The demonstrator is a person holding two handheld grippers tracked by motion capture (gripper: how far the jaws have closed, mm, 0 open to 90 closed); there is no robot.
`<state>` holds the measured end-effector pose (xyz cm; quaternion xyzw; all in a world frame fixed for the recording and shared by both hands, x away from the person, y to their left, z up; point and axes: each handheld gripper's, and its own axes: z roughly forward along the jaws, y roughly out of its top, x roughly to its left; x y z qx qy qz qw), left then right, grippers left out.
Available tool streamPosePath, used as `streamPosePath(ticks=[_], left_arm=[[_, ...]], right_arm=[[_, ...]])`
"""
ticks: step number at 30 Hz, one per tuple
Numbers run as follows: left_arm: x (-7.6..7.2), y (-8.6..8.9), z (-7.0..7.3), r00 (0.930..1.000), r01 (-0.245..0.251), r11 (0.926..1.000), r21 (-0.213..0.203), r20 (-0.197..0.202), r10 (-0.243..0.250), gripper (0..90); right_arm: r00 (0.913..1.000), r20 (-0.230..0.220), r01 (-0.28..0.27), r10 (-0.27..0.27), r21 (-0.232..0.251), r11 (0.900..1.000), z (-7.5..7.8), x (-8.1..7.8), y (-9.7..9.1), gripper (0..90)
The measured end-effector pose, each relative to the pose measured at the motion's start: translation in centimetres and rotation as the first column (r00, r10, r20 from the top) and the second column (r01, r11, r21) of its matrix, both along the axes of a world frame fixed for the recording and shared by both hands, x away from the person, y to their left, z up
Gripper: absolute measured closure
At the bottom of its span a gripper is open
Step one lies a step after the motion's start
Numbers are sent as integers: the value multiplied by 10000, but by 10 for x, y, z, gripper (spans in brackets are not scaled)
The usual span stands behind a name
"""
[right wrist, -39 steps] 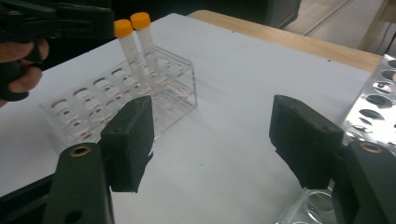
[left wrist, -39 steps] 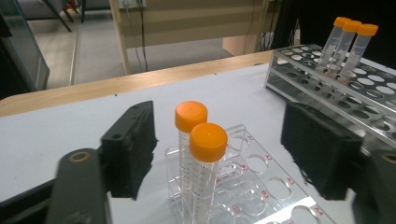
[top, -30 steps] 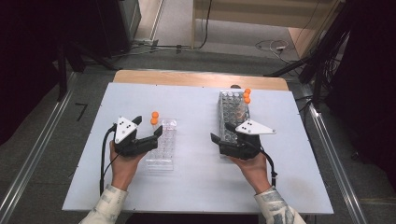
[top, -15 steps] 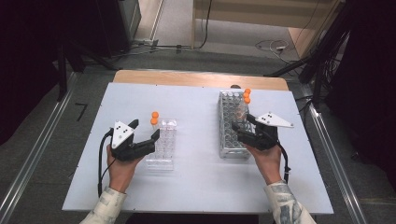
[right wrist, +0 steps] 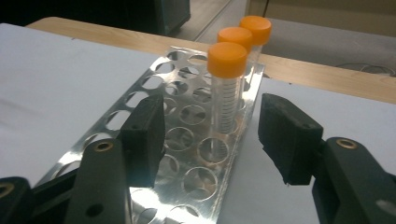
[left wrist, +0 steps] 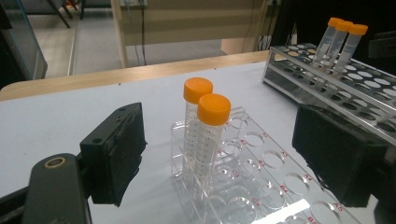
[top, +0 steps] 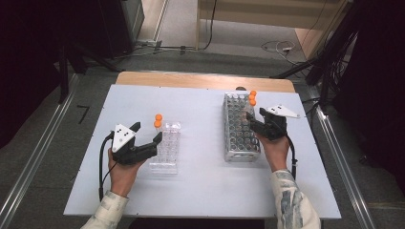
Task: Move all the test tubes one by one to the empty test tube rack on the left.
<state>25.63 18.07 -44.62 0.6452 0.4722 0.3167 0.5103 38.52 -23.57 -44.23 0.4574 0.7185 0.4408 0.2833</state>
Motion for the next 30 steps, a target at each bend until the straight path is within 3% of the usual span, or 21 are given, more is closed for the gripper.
streamPosePath(ticks=[6, 9, 12, 23, 30], left_arm=[[0, 2, -1, 10000, -18, 9999, -100, -36, 18, 174], [0, 2, -1, 10000, 6, 9999, -113, -48, -6, 174], [0, 1, -1, 10000, 45, 9999, -122, -48, -45, 174], [1, 2, -2, 9999, 44, 9999, -115, -107, -45, 175], [1, 2, -2, 9999, 39, 9999, -131, -114, -40, 175]], right_arm=[[10000, -67, 51, -50, 99, 9999, -12, 12, -2, 478], [10000, 57, 63, -63, 5, 10000, -14, 15, -1, 517], [9998, -213, -65, 59, -267, 9996, -13, 21, 1, 540], [9998, -88, -172, 170, -252, 9995, -17, 26, 3, 707], [9998, -77, -184, 182, -190, 9997, -16, 26, 2, 715]])
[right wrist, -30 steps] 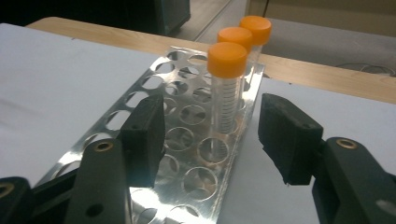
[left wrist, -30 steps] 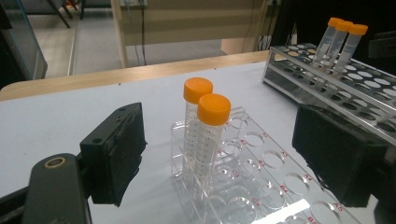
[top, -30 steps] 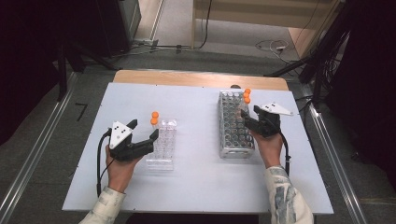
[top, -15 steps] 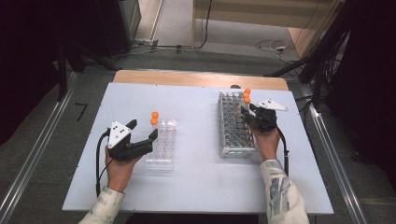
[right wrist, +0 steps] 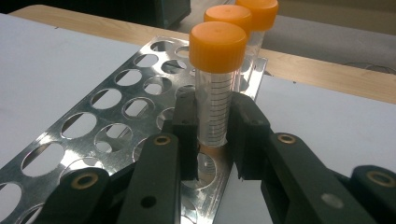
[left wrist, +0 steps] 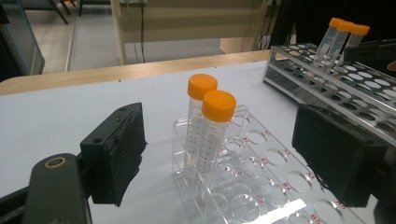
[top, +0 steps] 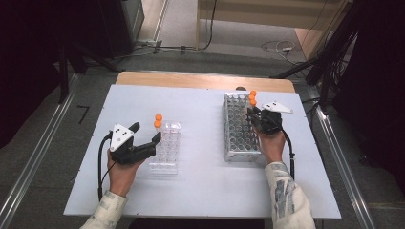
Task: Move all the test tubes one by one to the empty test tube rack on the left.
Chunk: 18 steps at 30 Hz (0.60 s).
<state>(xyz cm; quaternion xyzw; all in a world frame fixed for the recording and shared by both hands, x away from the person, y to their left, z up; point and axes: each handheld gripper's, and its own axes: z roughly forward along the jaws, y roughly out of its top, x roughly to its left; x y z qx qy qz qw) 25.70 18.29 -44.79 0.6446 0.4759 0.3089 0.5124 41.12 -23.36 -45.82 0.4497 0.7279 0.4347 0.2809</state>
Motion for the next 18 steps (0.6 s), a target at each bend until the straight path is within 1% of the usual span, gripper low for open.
streamPosePath(ticks=[11, 12, 17, 18], left_arm=[[0, 0, 0, 10000, 11, 10000, -62, -22, -11, 175], [0, 1, 0, 10000, 7, 10000, -62, -22, -7, 175], [0, 1, 0, 10000, -4, 10000, -70, -34, 4, 175], [0, 1, 0, 10000, -9, 10000, -88, -28, 9, 175]], right_arm=[[9997, 252, 25, -32, 291, 9996, 8, -2, -2, 722], [9998, 220, -8, 2, 264, 9997, 10, -2, -2, 722], [9989, 467, -68, 57, 235, 9997, 24, -3, 0, 723], [9989, 458, -66, 54, 253, 9997, 26, -3, 0, 723]])
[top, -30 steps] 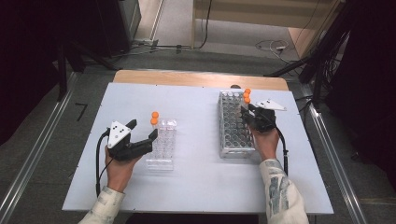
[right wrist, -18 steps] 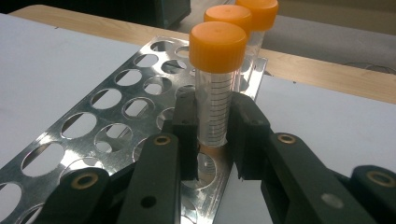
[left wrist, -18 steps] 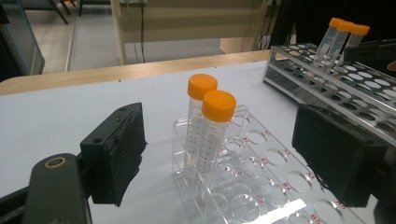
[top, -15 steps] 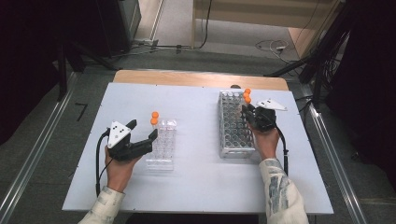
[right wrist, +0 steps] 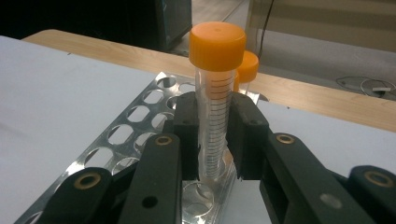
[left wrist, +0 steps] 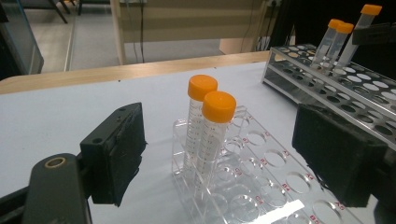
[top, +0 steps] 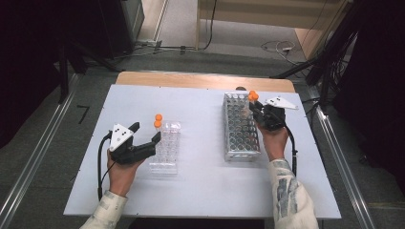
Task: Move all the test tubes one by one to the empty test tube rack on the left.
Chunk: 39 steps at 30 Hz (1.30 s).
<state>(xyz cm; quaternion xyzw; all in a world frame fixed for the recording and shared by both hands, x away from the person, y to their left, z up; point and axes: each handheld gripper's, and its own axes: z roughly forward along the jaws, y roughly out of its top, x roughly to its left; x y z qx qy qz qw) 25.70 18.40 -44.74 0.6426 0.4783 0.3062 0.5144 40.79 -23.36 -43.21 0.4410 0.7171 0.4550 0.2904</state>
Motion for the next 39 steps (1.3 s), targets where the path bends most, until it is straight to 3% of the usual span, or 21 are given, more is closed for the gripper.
streamPosePath(ticks=[13, 20, 30, 39], left_arm=[[-1, 0, 1, 10000, -34, 10000, -39, 41, 34, 174], [-2, 1, 2, 10000, -53, 10000, -70, 69, 54, 174], [-5, -2, 6, 9999, 38, 10000, -88, 108, -37, 173], [-8, -6, 9, 9998, 86, 10000, -31, 167, -86, 173]], right_arm=[[9981, 604, -120, 107, 212, 9997, 26, -7, -2, 725], [9976, 655, -248, 233, 222, 9994, 35, -17, -2, 725], [9950, 602, -805, 795, 153, 9966, 39, -37, 5, 725], [9855, 478, -1640, 1626, 267, 9861, 39, -55, 19, 725]])
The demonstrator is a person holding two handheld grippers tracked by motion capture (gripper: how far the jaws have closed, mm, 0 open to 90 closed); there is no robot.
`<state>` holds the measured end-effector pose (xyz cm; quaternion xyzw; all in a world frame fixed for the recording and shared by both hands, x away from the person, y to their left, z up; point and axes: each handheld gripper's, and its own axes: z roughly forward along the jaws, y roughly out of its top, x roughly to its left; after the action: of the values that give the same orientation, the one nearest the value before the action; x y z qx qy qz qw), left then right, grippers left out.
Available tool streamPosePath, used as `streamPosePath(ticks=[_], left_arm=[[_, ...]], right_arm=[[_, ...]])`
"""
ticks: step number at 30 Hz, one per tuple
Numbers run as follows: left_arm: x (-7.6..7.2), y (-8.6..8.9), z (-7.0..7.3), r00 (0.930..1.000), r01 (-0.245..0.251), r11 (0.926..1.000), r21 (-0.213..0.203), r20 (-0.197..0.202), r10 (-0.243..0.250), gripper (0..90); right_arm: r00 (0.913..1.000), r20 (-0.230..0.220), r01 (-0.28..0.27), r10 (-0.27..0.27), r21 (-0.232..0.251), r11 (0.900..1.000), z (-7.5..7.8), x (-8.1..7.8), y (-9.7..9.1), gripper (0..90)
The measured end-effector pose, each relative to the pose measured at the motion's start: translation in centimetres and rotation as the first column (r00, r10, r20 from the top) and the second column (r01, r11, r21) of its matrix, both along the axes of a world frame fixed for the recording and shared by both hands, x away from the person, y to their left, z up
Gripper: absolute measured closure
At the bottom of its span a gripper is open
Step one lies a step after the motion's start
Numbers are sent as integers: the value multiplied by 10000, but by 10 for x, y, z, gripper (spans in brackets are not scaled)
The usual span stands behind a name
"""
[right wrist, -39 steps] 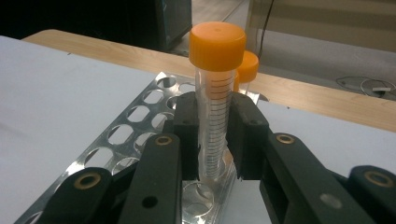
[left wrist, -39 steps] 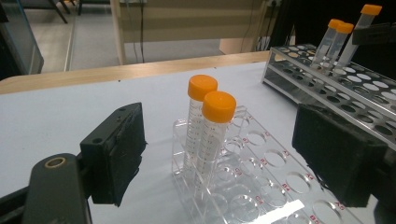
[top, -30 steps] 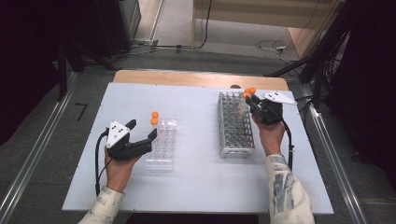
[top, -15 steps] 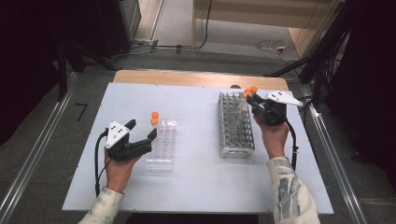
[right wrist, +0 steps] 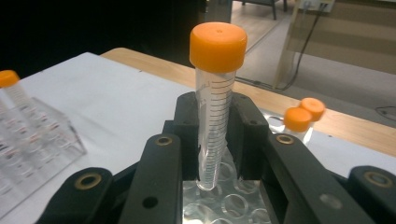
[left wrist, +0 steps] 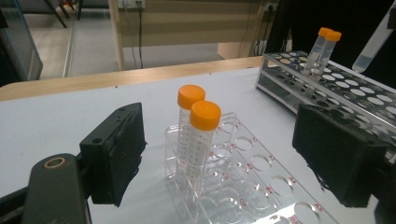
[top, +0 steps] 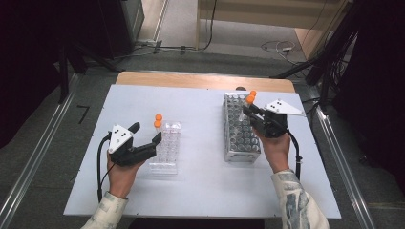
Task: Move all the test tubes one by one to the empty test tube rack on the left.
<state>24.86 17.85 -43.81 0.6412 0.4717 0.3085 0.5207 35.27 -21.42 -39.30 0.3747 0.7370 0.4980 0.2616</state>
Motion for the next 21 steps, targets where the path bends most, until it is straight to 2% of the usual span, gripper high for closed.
streamPosePath(ticks=[12, 21], left_arm=[[-3, -4, 2, 10000, 62, 9999, 157, 58, -63, 173], [-4, -6, 4, 9998, 128, 9998, 134, 134, -130, 174]], right_arm=[[9953, -63, -968, 968, 7, 9953, -3, -21, 22, 726], [9869, -164, -1607, 1607, -20, 9870, -9, -33, 38, 726]])
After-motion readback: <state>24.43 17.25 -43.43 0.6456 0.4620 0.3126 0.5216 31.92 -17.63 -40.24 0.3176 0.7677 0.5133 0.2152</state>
